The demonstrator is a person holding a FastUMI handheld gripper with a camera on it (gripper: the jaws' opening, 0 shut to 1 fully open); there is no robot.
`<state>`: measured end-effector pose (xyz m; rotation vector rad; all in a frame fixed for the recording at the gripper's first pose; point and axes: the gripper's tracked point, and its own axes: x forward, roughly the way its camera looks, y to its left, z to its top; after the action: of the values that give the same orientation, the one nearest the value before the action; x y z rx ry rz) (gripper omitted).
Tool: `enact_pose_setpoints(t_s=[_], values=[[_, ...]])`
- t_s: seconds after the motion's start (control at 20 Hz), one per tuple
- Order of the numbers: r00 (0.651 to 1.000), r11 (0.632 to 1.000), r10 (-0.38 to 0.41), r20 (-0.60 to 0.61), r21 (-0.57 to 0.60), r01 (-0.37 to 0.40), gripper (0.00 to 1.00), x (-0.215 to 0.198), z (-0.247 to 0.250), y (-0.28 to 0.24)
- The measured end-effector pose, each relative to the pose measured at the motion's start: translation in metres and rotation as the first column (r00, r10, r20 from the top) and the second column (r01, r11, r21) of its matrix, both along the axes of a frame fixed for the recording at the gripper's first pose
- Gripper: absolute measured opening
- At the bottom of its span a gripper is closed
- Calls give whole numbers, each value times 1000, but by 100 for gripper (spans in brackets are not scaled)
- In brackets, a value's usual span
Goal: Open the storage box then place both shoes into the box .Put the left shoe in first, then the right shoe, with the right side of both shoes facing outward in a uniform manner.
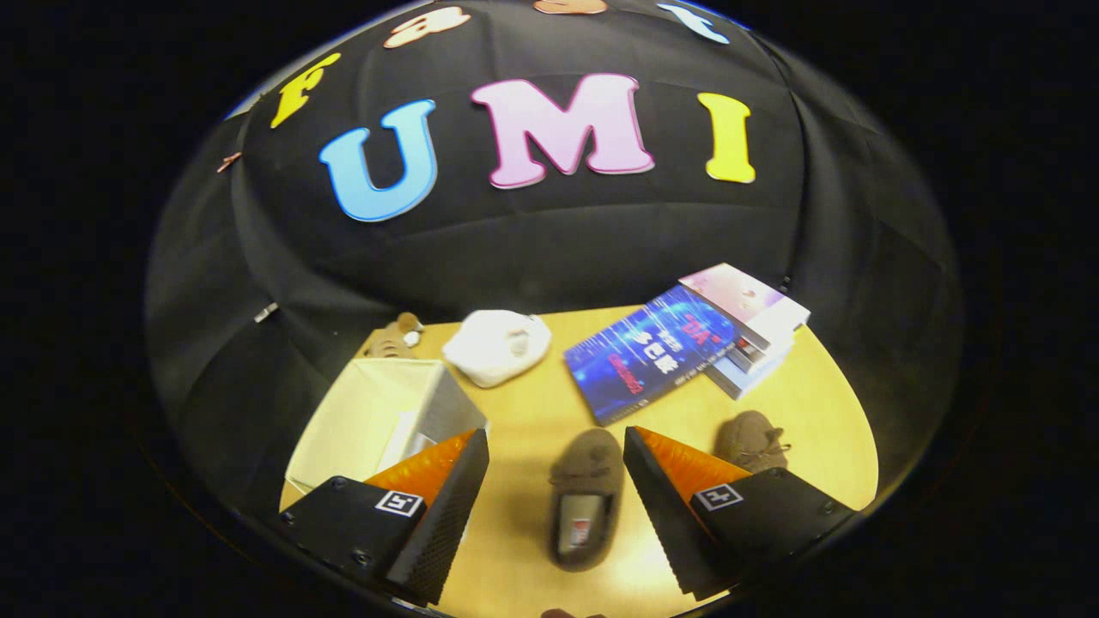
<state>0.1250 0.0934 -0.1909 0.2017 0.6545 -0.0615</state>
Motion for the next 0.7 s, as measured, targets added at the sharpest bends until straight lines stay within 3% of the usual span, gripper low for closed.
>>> enact_pose_setpoints(t_s=[0.2, 0.4, 0.65, 0.7], values=[[992, 999, -13, -123, -42, 8, 98, -27, -52, -33], [971, 999, 19, -238, -26, -26, 99, -40, -106, -30], [957, 995, 45, -288, -72, -69, 98, -24, -148, -30], [954, 995, 39, -297, -76, -64, 92, -20, -155, -31]])
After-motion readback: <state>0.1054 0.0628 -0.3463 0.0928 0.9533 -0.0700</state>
